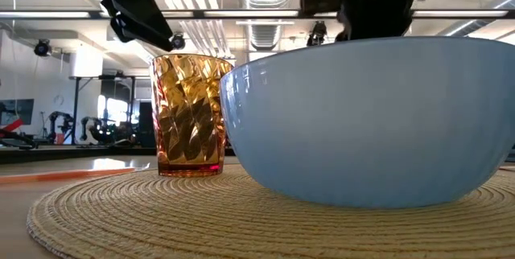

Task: Pick & Place Utensil
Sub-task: Put the orange straw into the brown cup

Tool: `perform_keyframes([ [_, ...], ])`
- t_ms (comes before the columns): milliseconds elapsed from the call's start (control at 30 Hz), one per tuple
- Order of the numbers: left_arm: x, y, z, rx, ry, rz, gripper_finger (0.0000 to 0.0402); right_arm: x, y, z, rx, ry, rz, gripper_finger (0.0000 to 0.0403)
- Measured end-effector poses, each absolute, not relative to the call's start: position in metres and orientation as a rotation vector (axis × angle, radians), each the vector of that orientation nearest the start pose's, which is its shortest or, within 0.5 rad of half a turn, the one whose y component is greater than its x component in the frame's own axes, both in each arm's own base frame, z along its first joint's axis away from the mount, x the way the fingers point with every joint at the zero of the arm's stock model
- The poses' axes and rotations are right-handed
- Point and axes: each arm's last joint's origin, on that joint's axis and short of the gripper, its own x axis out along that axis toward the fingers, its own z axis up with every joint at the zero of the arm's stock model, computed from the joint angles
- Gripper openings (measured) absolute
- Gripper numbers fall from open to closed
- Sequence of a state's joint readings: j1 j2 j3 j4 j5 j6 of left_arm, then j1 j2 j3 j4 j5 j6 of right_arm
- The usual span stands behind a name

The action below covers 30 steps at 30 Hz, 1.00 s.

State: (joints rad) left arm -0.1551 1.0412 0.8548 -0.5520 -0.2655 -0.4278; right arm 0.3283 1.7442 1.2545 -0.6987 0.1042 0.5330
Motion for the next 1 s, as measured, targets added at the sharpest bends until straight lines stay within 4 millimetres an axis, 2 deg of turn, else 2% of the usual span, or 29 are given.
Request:
perform_keyframes([
  [300,0.197,-0.025,0.291,-0.359,0.81,0.291,0.0181,0.301,0.099,0.252,0.19,1.069,-0.088,0.0152],
  [500,0.194,-0.032,0.292,-0.503,0.876,0.228,0.0181,0.268,0.085,0.272,0.175,0.967,-0.139,0.0142],
  [800,0.188,-0.051,0.285,-0.653,0.981,0.243,0.0181,0.212,0.063,0.28,0.267,0.83,-0.249,0.0131],
  [1000,0.19,-0.067,0.278,-0.709,1.023,0.267,0.0181,0.188,0.053,0.277,0.318,0.764,-0.309,0.0128],
])
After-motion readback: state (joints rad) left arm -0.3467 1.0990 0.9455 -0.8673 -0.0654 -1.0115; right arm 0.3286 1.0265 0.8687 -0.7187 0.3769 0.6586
